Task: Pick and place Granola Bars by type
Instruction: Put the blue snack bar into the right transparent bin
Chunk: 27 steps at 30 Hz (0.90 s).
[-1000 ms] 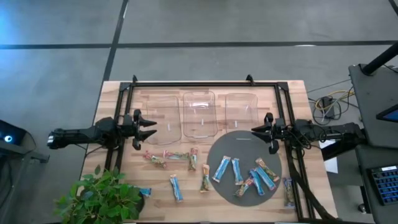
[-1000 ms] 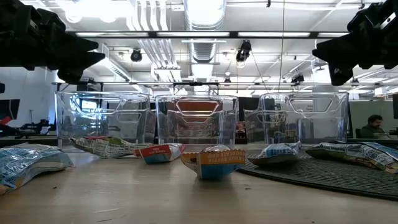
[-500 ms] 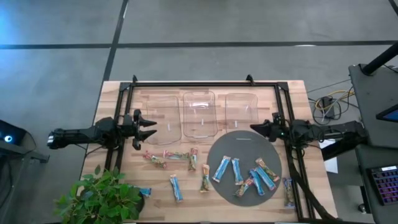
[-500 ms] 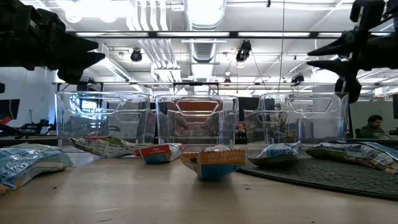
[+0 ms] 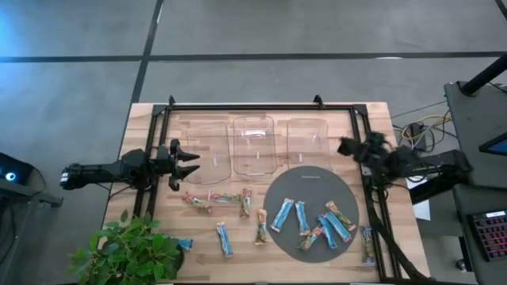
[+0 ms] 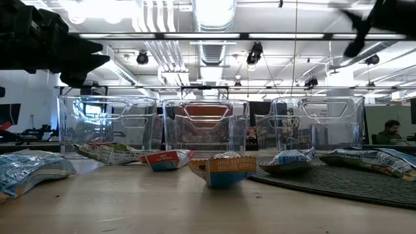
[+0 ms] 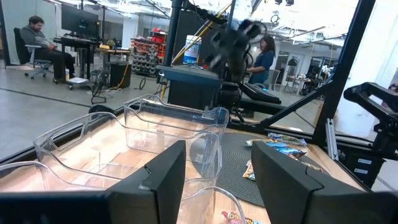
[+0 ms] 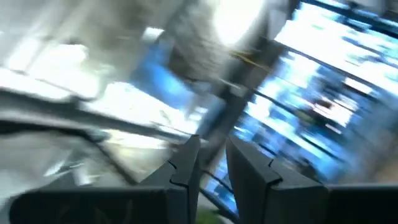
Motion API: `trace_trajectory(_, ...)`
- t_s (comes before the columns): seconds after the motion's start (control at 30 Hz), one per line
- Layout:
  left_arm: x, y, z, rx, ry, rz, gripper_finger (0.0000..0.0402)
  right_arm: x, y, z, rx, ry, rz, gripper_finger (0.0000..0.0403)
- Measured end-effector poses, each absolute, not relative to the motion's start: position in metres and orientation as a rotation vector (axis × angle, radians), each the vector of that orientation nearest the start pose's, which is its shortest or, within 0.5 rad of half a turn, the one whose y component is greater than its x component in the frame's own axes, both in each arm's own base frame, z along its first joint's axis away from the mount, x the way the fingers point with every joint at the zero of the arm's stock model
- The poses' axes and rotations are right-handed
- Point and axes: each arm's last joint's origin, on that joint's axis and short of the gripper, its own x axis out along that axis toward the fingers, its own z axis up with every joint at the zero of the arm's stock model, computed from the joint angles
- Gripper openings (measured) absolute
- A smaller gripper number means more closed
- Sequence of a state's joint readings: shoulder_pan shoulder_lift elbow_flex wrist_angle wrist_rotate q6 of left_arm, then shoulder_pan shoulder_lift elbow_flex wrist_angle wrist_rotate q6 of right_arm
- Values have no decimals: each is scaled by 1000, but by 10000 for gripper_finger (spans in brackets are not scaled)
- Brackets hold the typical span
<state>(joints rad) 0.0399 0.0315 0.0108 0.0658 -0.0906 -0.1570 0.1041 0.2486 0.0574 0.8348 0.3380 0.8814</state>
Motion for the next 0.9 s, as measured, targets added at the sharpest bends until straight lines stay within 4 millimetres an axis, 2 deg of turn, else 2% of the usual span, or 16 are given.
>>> trace_trajectory(0.1,99,7,171,-158,-56,126,168,95,4,259,901,-684,176,68)
trace_trajectory(0.27,99,7,171,-158,-55,126,168,117,13,286,886,-497,373,68)
trace_trajectory(0.33,99,7,171,-158,-56,126,168,129,16,294,932,-371,418,68)
trace_trajectory(0.43,99,7,171,-158,-55,126,168,148,23,298,1042,-25,447,68)
trace_trajectory(0.5,99,7,171,-158,-56,127,168,156,28,291,1141,287,385,68)
trace_trajectory(0.57,99,7,171,-158,-56,127,168,158,33,281,1215,607,250,68)
trace_trajectory(0.67,99,7,171,-158,-55,126,168,151,38,266,1226,1024,27,68)
trace_trajectory(0.8,99,7,171,-158,-55,127,168,139,44,257,1112,1391,-173,68)
trace_trajectory(0.9,99,7,171,-158,-56,126,168,136,50,252,1033,1528,-224,68)
